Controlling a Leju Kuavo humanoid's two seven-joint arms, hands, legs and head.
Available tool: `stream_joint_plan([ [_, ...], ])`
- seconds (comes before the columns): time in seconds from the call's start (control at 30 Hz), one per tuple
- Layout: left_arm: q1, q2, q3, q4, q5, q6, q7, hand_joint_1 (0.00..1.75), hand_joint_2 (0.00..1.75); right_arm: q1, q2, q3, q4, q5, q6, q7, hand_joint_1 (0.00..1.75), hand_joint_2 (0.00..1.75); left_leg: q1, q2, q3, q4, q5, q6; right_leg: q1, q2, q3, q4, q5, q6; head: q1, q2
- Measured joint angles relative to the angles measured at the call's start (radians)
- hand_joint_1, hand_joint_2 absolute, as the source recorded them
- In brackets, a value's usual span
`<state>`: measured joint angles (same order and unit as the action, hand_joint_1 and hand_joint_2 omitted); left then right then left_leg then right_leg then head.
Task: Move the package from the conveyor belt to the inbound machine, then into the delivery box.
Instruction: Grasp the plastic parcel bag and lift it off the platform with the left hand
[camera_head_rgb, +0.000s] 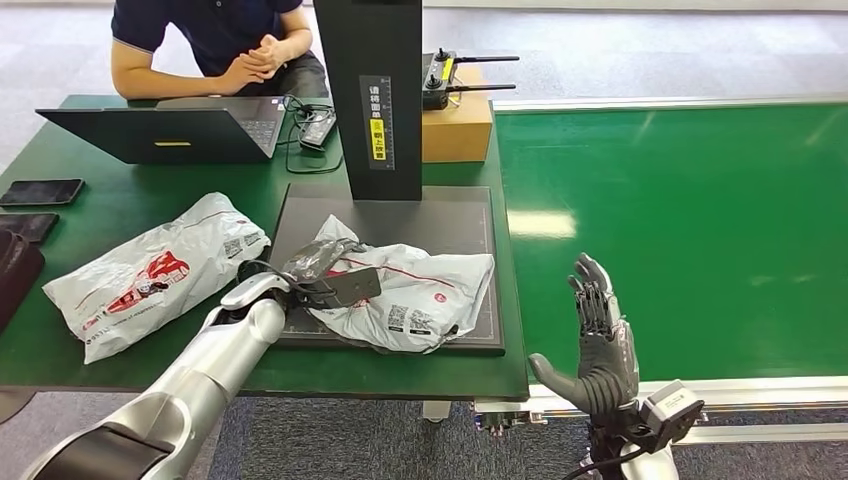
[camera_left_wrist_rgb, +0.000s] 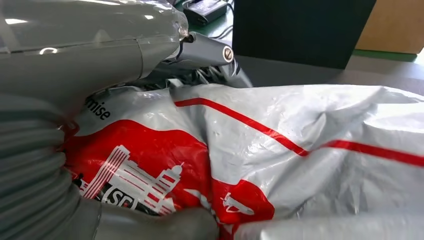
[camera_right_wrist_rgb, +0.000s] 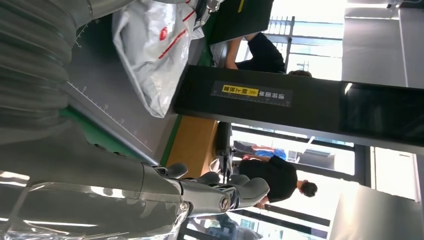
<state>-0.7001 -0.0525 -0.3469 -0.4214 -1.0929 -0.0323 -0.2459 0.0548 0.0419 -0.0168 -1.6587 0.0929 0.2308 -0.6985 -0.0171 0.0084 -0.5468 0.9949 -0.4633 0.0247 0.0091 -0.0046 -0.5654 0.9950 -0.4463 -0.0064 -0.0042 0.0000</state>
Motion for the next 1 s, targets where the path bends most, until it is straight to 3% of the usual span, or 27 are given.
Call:
stream_joint_plan([
  [0.27,-0.004,0.02,0.002,-0.003,0.024,0.032,-0.027,1.75,1.75,-0.009,0.006,0.0,0.014,0.009,0.004,0.0,0.0,1.75,0.0,0.001,0.002,-0.001,0.002,-0.002,0.0,0.0,0.0,0.001,0.001,-0.002,0.0,0.0],
  [0.47,0.042,0.044,0.036,-0.05,0.104,0.079,-0.094,1.75,1.75,-0.015,0.012,0.0,0.025,0.006,0.019,0.0,0.0,1.75,0.0,0.001,0.001,-0.001,0.002,-0.003,0.0,0.001,-0.002,0.001,0.0,-0.003,0.0,0.0],
  [0.63,0.148,0.077,0.1,-0.182,0.214,0.081,-0.178,1.75,1.75,-0.011,0.017,0.0,0.026,-0.006,0.041,0.0,0.0,1.75,0.0,0.001,-0.002,-0.002,0.002,-0.003,0.0,0.002,-0.006,0.001,0.0,-0.003,0.0,0.0],
  [0.8,0.266,0.096,0.156,-0.372,0.283,0.057,-0.209,1.75,1.75,-0.015,0.021,0.0,0.031,-0.01,0.042,0.0,0.0,1.75,0.0,0.001,-0.007,-0.002,0.002,-0.003,0.0,0.001,-0.011,0.001,0.0,-0.003,0.0,0.0],
  [1.0,0.318,0.091,0.194,-0.555,0.334,0.071,-0.225,1.75,1.75,-0.029,0.031,0.0,0.044,-0.015,0.048,0.0,0.0,1.75,0.0,0.001,-0.01,-0.001,0.002,-0.002,0.0,0.001,-0.013,0.001,0.0,-0.003,0.0,0.0],
])
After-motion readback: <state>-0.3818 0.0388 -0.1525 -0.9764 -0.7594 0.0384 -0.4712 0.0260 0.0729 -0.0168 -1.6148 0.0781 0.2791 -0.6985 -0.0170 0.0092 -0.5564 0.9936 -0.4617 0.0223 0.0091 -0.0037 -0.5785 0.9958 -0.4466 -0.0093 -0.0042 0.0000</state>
